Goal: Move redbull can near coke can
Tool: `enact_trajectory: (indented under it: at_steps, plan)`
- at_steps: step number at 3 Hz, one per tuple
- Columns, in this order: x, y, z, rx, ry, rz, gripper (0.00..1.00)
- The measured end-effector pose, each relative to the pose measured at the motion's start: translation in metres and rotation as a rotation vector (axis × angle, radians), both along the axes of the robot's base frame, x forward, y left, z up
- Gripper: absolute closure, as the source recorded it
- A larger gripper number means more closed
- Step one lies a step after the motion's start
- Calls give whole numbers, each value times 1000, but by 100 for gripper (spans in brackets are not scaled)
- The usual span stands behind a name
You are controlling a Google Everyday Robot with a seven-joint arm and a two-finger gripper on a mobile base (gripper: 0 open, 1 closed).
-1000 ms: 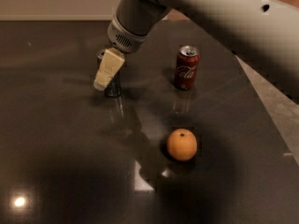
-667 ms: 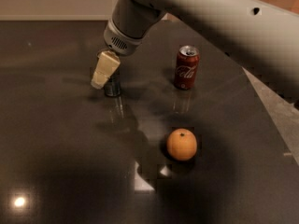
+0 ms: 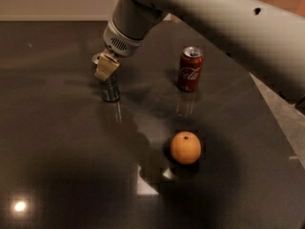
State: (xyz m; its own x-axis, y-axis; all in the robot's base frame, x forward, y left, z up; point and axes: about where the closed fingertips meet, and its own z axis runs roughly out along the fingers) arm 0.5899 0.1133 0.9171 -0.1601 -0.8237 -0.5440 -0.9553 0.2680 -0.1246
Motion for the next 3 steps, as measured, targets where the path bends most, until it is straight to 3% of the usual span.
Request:
enact_trajectory:
  at_steps: [1,2,3]
  plan:
    - [1,-11,13,-5,7,-16,87]
    - [4,-40,30,-22,13,-65,100]
    - [12,-80,41,-33,19,-138,100]
